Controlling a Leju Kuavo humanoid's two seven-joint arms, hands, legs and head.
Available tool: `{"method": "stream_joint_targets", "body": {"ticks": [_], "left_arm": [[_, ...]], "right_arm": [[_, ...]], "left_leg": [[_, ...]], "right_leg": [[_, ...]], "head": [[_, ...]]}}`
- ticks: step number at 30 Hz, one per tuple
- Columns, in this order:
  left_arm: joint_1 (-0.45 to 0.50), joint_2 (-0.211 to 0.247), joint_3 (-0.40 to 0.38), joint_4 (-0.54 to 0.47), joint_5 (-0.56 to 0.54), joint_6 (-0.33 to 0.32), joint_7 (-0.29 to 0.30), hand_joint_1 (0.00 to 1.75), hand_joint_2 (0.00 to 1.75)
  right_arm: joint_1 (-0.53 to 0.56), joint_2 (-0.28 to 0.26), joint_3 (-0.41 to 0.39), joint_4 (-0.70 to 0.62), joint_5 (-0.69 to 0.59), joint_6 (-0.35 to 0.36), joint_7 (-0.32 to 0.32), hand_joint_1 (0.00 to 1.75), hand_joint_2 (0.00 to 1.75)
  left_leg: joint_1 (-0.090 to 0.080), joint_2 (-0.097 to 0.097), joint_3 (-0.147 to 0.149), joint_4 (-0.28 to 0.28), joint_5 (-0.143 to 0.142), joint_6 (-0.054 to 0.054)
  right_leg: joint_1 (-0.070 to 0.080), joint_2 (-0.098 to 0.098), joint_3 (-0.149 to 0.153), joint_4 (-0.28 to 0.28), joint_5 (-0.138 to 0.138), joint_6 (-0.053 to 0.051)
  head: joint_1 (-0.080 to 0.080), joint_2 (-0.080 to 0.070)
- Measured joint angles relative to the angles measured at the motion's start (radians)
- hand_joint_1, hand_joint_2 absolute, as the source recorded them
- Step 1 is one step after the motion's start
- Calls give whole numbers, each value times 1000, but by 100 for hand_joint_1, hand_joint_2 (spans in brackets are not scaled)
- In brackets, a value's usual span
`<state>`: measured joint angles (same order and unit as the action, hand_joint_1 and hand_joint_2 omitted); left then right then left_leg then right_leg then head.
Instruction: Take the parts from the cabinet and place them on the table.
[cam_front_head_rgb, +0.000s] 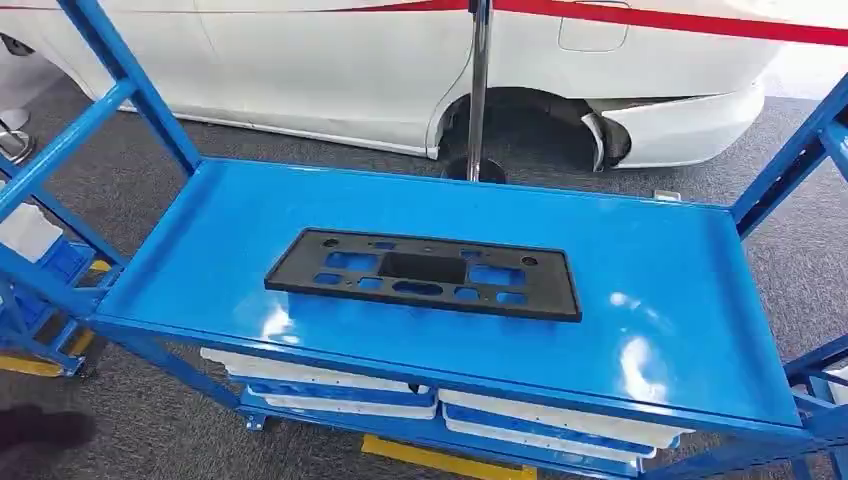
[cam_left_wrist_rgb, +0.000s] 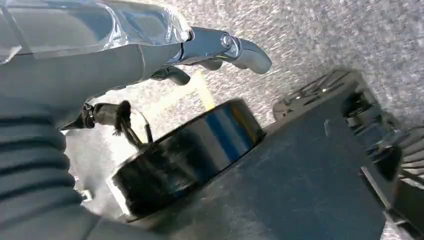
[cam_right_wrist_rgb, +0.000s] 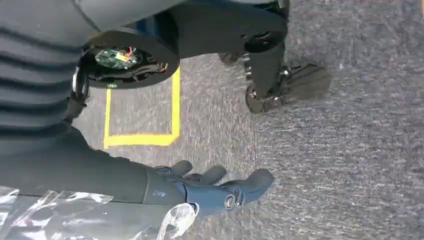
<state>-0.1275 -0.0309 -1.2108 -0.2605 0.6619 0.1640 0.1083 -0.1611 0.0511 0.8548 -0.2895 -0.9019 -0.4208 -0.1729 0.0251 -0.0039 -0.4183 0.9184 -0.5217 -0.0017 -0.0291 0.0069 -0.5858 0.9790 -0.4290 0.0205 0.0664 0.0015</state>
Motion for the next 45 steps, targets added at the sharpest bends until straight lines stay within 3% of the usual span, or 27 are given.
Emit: {"method": "stream_joint_targets", "body": {"ticks": [1, 4, 6, 7, 9, 10, 11, 14, 15, 16, 19, 20, 21, 22, 24, 25, 26, 29, 31, 34, 35, 36, 38, 39, 40, 41, 45], "left_arm": [[1, 0, 0, 0, 0, 3, 0, 0, 0], [1, 5, 0, 3, 5, 19, 16, 0, 0], [7, 15, 0, 4, 18, 35, 17, 0, 0], [7, 22, 0, 5, 21, 38, 21, 0, 0], [7, 34, 0, 6, 21, 34, 40, 0, 0], [8, 43, 0, 8, 21, 32, 47, 0, 0], [8, 44, 0, 9, 26, 25, 54, 0, 0], [9, 45, 0, 9, 19, 7, 42, 0, 0], [9, 44, 0, 9, 10, 2, 37, 0, 0], [8, 40, -1, 9, 5, 2, 35, 0, 0], [9, 33, 3, 9, 65, 16, 19, 0, 0], [11, 32, 11, 9, 92, 19, 5, 0, 0], [13, 31, 23, 9, 110, 19, -6, 0, 0], [13, 28, 26, 9, 104, 17, -5, 0, 0], [13, 19, 26, 9, 82, 16, 4, 0, 0], [13, 14, 26, 9, 77, 12, 6, 0, 0], [11, 8, 26, 9, 72, 0, 10, 0, 0], [8, -8, 25, 9, 53, -17, 27, 0, 0], [9, -13, 24, 9, 49, -16, 45, 0, 0], [8, -18, 23, 9, 42, -13, 49, 0, 0], [8, -18, 22, 9, 39, -12, 49, 0, 0], [9, -18, 21, 9, 37, -12, 49, 0, 0], [9, -18, 21, 9, 32, -12, 51, 0, 0], [9, -18, 21, 9, 32, -12, 53, 0, 175], [7, -18, 20, 9, 32, -11, 54, 0, 175], [3, -18, 20, 9, 32, -11, 55, 0, 0], [6, -18, 15, 9, 16, -12, 51, 0, 0]], "right_arm": [[0, -1, -17, 0, -24, -12, -21, 0, 175], [-10, -5, -77, 0, -125, -69, -97, 0, 175], [-11, -19, -117, 0, -176, -109, -129, 0, 175], [-11, -27, -142, 0, -212, -128, -151, 0, 175], [-13, -49, -200, 0, -274, -147, -197, 0, 175], [-11, -56, -225, 0, -288, -149, -217, 0, 175], [-15, -68, -247, 0, -305, -155, -242, 0, 175], [-15, -99, -327, -8, -374, -179, -310, 0, 175], [-13, -109, -354, -11, -389, -187, -326, 0, 175], [-8, -119, -379, -11, -402, -190, -337, 0, 175], [10, -140, -447, -17, -450, -189, -355, 0, 175], [19, -147, -472, -19, -468, -186, -362, 0, 175], [31, -153, -496, -19, -487, -182, -371, 0, 175], [42, -157, -525, -19, -503, -178, -376, 0, 175], [52, -164, -565, -20, -521, -176, -390, 0, 175], [55, -166, -581, -22, -526, -177, -398, 0, 175], [55, -168, -599, -24, -535, -180, -410, 0, 175], [63, -169, -652, -38, -556, -182, -435, 0, 175], [71, -169, -687, -57, -576, -185, -443, 0, 175], [83, -169, -732, -97, -586, -208, -487, 0, 175], [95, -169, -749, -123, -582, -226, -506, 0, 175], [109, -169, -765, -149, -565, -242, -516, 0, 175], [131, -169, -807, -208, -532, -250, -523, 0, 175], [137, -169, -825, -232, -513, -250, -525, 0, 175], [145, -167, -844, -260, -486, -251, -526, 0, 175], [152, -166, -861, -287, -452, -251, -527, 0, 175], [166, -157, -925, -375, -401, -252, -495, 0, 175]], "left_leg": [[-2, 1, -21, 43, -20, -4], [-3, 1, -179, 307, -110, -15], [-6, 1, -227, 343, -83, -6], [-11, 0, -217, 291, -37, 2], [-26, 0, -155, 100, 88, 32], [-35, 0, -139, 45, 108, 47], [-36, 0, -133, 32, 105, 49], [-44, -2, -129, 21, 100, 55], [-30, -1, -112, 2, 108, 56], [-33, -3, -105, -4, 110, 56], [-34, -2, -102, -3, 106, 66], [-34, -2, -101, -2, 104, 69], [-34, -3, -96, -2, 102, 70], [-34, -6, -90, -1, 97, 70], [-34, -7, -74, -1, 88, 65], [-35, -6, -71, 0, 82, 60], [-45, -5, -75, 7, 75, 55], [-43, -3, -74, 5, 74, 50], [-41, -2, -84, 33, 50, 38], [-26, -2, -193, 270, -66, 13], [-22, -2, -230, 343, -87, 9], [-19, -2, -242, 359, -80, 7], [-17, -2, -190, 240, -6, 9], [-17, -2, -138, 132, 45, 13], [-18, -2, -90, 36, 81, 21], [-25, -2, -82, 9, 72, 24], [-31, -4, -85, 5, 82, 47]], "right_leg": [[1, -3, 3, -1, -2, -3], [4, -5, 5, -1, -7, -7], [8, -2, 11, -1, -12, -9], [9, -1, 17, -2, -16, -8], [12, 2, 35, -8, -21, -7], [10, 2, 38, -15, -22, -6], [17, 5, 39, -17, -22, -1], [9, 1, 44, -28, -21, 18], [11, 0, 44, -24, -29, 25], [11, -1, 40, -1, -45, 28], [12, -1, -75, 231, -157, 31], [12, -1, -105, 286, -167, 33], [12, -1, -112, 293, -152, 33], [12, -1, -93, 245, -112, 33], [12, -1, -9, 64, -11, 30], [12, -2, 23, -13, 10, 26], [18, -2, 37, -36, -1, 23], [19, 0, 33, -31, -3, 11], [8, -3, 37, -36, 0, 3], [7, -5, 36, -36, -1, -4], [6, -6, 36, -36, -2, -3], [6, -7, 37, -36, -2, -3], [5, -7, 41, -36, -3, -2], [5, -5, 44, -36, -3, 0], [5, -4, 46, -36, -4, 1], [11, -3, 46, -34, -5, 8], [6, -4, 50, -41, -2, 37]], "head": [[-5, 0], [-6, 0], [-5, 0], [-4, 0], [-3, 0], [-3, 0], [-6, 0], [-8, 0], [-7, 0], [-7, 0], [-6, 0], [-5, 0], [-5, 0], [-5, 0], [-5, 0], [-5, 0], [-5, 0], [-13, 0], [-15, 0], [-32, 0], [-33, 0], [-35, 0], [-37, 0], [-39, 0], [-42, 0], [-42, 0], [-42, 0]]}}
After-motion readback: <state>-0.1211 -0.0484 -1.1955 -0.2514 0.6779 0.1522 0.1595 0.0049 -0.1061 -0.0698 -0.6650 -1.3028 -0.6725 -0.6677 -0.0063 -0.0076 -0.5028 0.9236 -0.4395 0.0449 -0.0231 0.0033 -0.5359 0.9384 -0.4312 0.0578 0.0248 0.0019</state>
